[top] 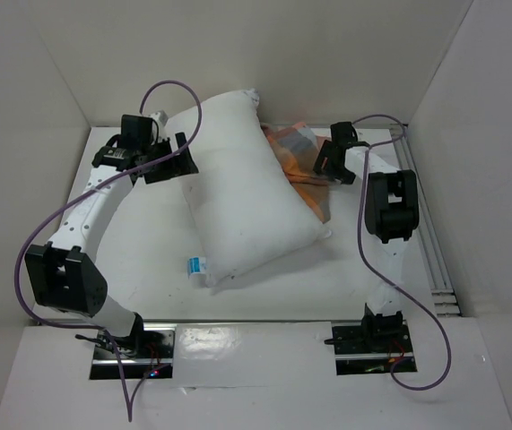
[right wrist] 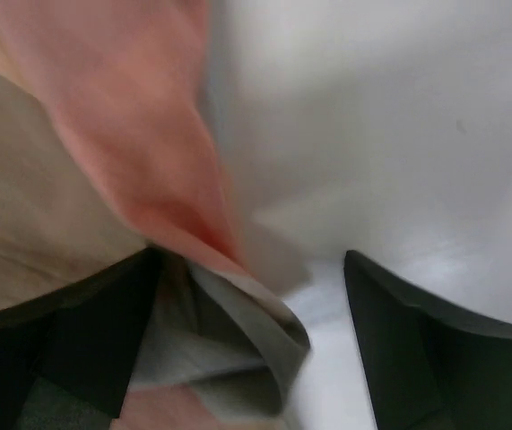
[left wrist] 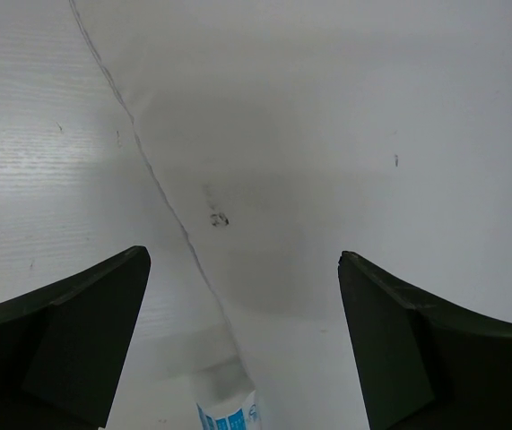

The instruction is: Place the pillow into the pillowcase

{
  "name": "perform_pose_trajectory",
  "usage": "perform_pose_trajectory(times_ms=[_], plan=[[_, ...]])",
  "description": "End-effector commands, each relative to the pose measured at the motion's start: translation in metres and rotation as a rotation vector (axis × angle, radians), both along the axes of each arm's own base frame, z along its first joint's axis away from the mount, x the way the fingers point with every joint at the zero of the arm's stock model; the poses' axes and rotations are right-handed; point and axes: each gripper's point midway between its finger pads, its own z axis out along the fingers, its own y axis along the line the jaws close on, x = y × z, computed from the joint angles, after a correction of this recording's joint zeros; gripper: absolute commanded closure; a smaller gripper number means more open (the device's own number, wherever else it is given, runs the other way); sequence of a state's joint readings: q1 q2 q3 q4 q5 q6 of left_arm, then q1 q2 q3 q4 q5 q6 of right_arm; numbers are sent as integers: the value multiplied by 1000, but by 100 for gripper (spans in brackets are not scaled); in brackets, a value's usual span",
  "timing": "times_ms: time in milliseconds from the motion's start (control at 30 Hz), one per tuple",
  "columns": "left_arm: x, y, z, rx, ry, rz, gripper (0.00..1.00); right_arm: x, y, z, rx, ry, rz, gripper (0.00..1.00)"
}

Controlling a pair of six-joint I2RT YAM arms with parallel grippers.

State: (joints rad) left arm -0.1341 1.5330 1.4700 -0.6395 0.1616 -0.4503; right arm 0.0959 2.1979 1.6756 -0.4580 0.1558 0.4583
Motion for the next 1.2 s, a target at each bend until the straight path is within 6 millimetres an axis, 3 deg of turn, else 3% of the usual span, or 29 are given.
perform_pose_trajectory(times_ms=[0,67,100,133,167,233,300,333,367,400,433,533,567,633,667,833,900,967,1000,1033,1067,1100,1167], plan=[[-6,4,27,-1,-56,9,0,35,11,9,79,-89,15,20],[-10,6,33,3,-73,15,0,44,18,21,101,-123,54,45],[-10,6,33,3,-73,15,0,44,18,21,101,-123,54,51],[-11,6,29,4,-64,15,0,47,18,30,93,-143,66,81],[-12,9,33,11,-76,24,0,47,23,37,88,-154,84,100],[-12,14,29,19,-68,41,0,50,20,73,78,-215,75,100],[-10,15,25,27,-59,48,0,45,21,92,74,-259,103,100],[-8,15,21,29,-47,48,0,45,22,125,84,-335,112,100],[-7,15,24,27,-56,48,0,42,22,133,75,-347,122,100],[-7,15,24,27,-56,48,0,39,21,136,64,-356,133,98],[-6,15,20,29,-46,48,0,35,22,141,66,-353,148,83],[-2,20,12,31,-22,73,0,24,27,129,49,-301,188,0],[0,19,6,33,-6,73,0,18,26,104,48,-227,187,0],[3,20,-2,23,21,103,0,13,30,83,41,-163,204,0],[3,24,-8,18,46,122,0,8,37,62,48,-103,219,0],[9,38,-34,-24,133,188,0,-1,56,22,42,-11,263,0],[8,38,-42,-49,145,189,0,5,67,17,59,-16,287,13],[10,26,-53,-98,159,143,0,13,78,25,75,-42,320,65],[11,22,-51,-118,150,124,0,15,78,29,76,-47,320,98],[8,17,-62,-140,179,115,0,19,78,44,78,-79,301,100],[11,10,-59,-176,161,81,0,21,73,58,62,-107,266,100],[15,8,-64,-184,167,73,2,26,75,105,53,-219,263,100],[15,5,-75,-196,190,63,4,28,61,159,7,-350,196,100]])
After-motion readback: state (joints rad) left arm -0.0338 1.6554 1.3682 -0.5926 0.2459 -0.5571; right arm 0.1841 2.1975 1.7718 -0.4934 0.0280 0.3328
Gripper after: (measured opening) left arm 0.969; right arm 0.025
